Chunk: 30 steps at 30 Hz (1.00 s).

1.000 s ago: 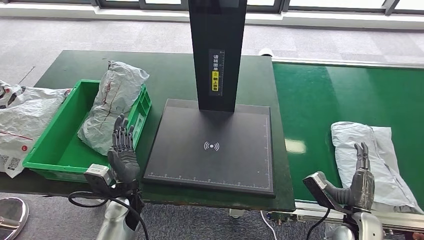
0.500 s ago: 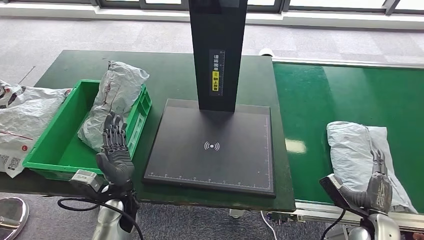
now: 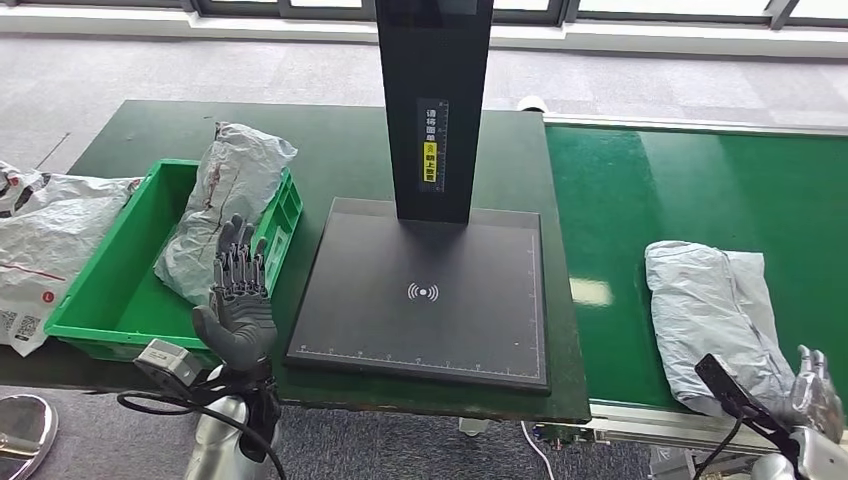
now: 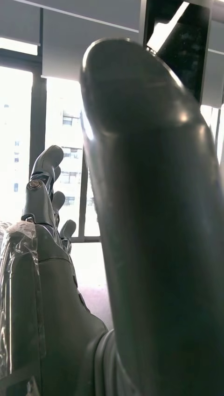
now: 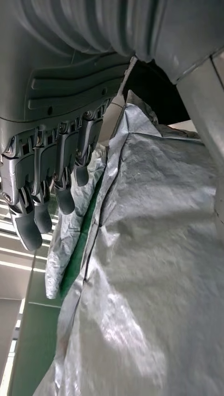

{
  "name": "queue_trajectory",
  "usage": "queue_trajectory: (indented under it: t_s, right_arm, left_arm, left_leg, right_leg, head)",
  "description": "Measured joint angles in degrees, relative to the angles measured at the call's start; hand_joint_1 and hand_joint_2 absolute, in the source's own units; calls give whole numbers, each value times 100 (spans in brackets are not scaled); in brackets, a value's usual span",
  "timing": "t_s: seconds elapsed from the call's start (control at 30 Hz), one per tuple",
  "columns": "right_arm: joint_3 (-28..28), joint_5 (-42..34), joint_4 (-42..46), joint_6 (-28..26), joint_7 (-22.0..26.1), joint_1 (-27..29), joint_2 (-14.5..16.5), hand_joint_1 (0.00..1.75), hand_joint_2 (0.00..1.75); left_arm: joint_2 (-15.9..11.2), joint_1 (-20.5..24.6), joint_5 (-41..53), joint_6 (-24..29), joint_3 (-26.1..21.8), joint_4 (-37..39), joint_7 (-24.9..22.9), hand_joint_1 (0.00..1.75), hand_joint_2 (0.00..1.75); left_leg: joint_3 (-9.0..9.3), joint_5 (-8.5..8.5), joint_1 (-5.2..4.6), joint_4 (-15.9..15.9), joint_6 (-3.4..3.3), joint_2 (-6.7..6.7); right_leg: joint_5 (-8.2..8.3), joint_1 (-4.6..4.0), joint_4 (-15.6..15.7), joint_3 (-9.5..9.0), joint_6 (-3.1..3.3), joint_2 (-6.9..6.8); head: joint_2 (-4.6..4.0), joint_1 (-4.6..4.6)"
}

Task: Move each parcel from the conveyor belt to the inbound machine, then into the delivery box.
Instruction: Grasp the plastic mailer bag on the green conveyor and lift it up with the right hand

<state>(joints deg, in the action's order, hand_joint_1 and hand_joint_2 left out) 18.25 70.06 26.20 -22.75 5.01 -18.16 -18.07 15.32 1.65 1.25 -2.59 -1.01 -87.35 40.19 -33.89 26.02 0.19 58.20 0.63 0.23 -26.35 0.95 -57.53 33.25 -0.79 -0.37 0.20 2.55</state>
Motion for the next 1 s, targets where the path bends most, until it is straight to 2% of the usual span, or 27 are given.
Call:
queue_trajectory:
  t_s: [0.37,0.47,0.5,0.6,0.63,1.0]
  right_arm:
    - [73,23,-442,362,78,-148,-60,0,175]
    - [73,24,-498,606,146,-169,-45,0,175]
    - [73,23,-513,721,199,-170,-36,27,175]
    - [73,26,-531,938,441,-179,18,158,175]
    - [73,39,-531,939,533,-184,54,175,175]
    - [70,275,-531,919,896,-437,519,175,175]
  left_arm:
    - [0,75,128,-75,0,258,-1,0,0]
    - [-1,95,117,-63,0,320,-1,0,0]
    - [-3,111,110,-58,0,349,0,0,0]
    - [-15,154,93,-3,0,446,0,0,0]
    - [-17,158,91,30,0,471,0,0,0]
    - [-24,108,48,241,0,543,-1,0,0]
  left_leg:
    - [1,0,1,0,-1,-2]
    - [6,0,2,0,-1,-2]
    - [8,0,2,0,-1,-2]
    - [18,2,3,0,-1,2]
    - [20,4,4,0,0,6]
    - [32,1,9,-1,6,27]
  right_leg:
    - [-2,-1,0,-6,-2,-4]
    - [-1,-1,1,-11,-2,-4]
    - [-1,-1,1,-13,-2,-4]
    - [-1,-4,2,-25,-2,0]
    - [-1,-5,1,-27,-1,4]
    - [6,-11,0,-28,8,21]
  head:
    - [0,-1]
    - [0,-1]
    - [0,-1]
    - [0,-1]
    - [0,-1]
    - [0,-1]
